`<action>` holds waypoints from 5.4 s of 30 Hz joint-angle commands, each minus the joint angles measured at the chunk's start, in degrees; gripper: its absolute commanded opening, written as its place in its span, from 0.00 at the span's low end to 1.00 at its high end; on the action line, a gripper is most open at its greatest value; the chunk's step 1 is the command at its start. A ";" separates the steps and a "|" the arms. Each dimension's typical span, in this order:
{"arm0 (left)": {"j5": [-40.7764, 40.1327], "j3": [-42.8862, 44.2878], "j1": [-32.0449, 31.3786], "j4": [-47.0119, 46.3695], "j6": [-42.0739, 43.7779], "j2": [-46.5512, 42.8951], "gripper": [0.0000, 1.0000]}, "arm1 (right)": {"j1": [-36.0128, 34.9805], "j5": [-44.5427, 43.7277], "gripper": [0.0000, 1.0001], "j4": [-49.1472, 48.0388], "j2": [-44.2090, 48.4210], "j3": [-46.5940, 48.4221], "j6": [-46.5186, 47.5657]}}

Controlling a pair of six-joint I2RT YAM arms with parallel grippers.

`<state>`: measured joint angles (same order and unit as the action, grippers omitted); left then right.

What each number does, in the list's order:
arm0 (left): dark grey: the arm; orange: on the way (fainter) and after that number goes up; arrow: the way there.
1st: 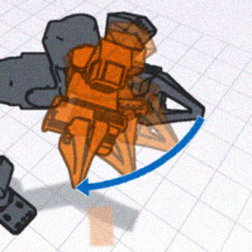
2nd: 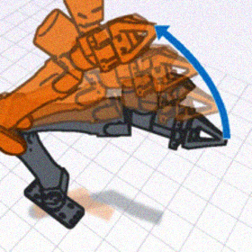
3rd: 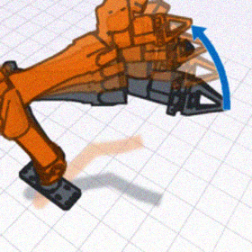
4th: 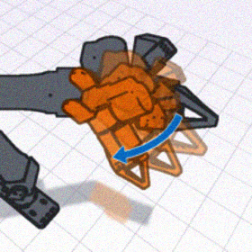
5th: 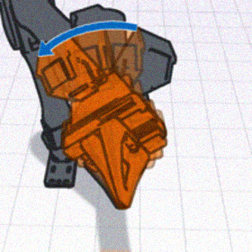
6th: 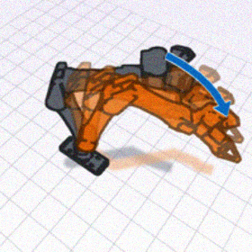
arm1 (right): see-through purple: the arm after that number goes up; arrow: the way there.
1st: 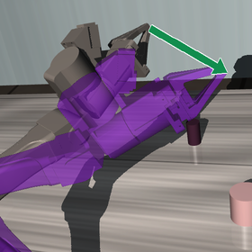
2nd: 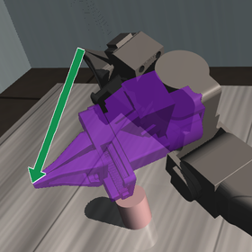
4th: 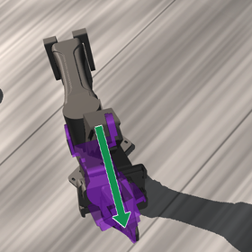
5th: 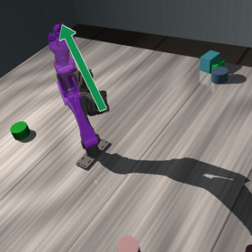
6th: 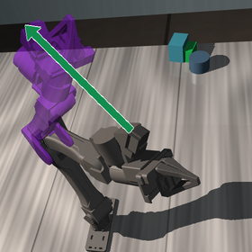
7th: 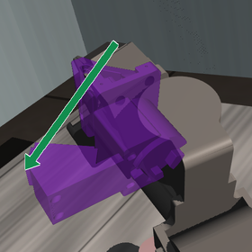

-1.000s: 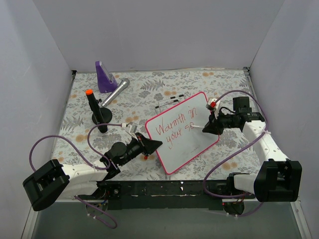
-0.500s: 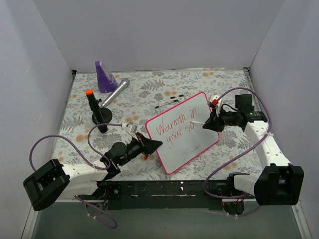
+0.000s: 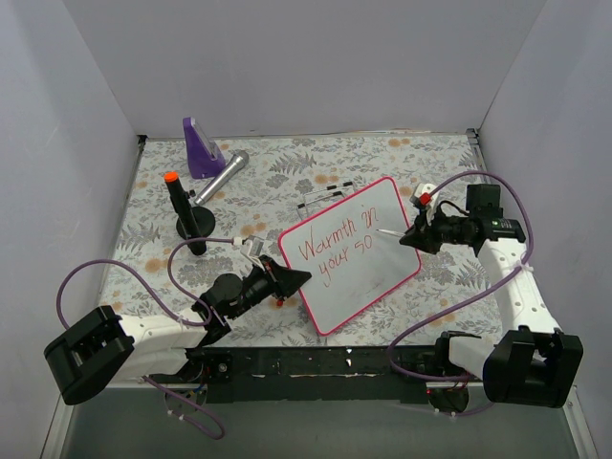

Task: Write a sentence on the whiteboard

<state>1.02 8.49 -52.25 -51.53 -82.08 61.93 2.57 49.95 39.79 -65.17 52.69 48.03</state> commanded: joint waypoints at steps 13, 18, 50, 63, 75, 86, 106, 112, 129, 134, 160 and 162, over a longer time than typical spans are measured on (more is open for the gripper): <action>0.83 -0.67 -0.13 -3.76 1.14 -2.17 0.00 | 1.74 1.99 0.01 -0.24 -1.45 -0.30 2.07; 1.09 -0.49 -0.13 -3.67 1.31 -2.25 0.00 | 1.65 1.90 0.01 -0.41 -2.51 -0.13 1.63; 1.71 -0.67 -0.05 -5.07 1.22 -1.20 0.00 | -1.51 0.23 0.01 -3.14 -6.90 -0.30 -1.36; 1.36 -0.76 -0.05 -4.99 1.40 -1.55 0.00 | -1.60 -0.82 0.01 -1.38 -6.64 -2.15 0.66; 1.18 -1.02 -0.13 -4.99 1.40 -1.81 0.00 | -1.60 -2.58 0.01 0.02 -4.88 -3.91 1.89; 1.09 -1.20 -0.13 -4.99 1.49 -1.99 0.00 | -1.25 -3.90 0.01 -1.12 -4.88 -2.76 0.66; 1.44 -1.20 -0.05 -5.51 1.40 -1.29 0.00 | -1.25 -3.81 0.01 -4.46 -7.52 2.15 -2.85; 1.80 -1.20 0.30 -5.95 1.31 -0.67 0.00 | -1.25 -2.85 0.01 -4.81 -8.31 3.56 -3.73; 1.88 -1.20 0.48 -5.78 1.23 -1.02 0.00 | -1.07 -4.60 0.01 -1.30 -5.32 -1.27 -0.66; 1.80 -1.28 0.48 -5.51 1.31 -1.37 0.00 | -0.46 -4.87 0.01 -0.59 -4.53 -2.15 -0.13; 2.50 -1.11 0.57 -6.22 1.22 -0.50 0.00 | 1.56 -1.61 0.01 -5.68 -5.94 4.27 -5.22; 2.50 -1.11 0.57 -6.13 1.14 -0.50 0.00 | 1.56 -1.70 0.01 -6.83 -6.29 4.35 -5.93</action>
<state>1.72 7.09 -51.81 -53.21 -82.17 61.71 3.79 47.90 36.97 -70.87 54.65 44.95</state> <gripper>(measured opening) 0.055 0.163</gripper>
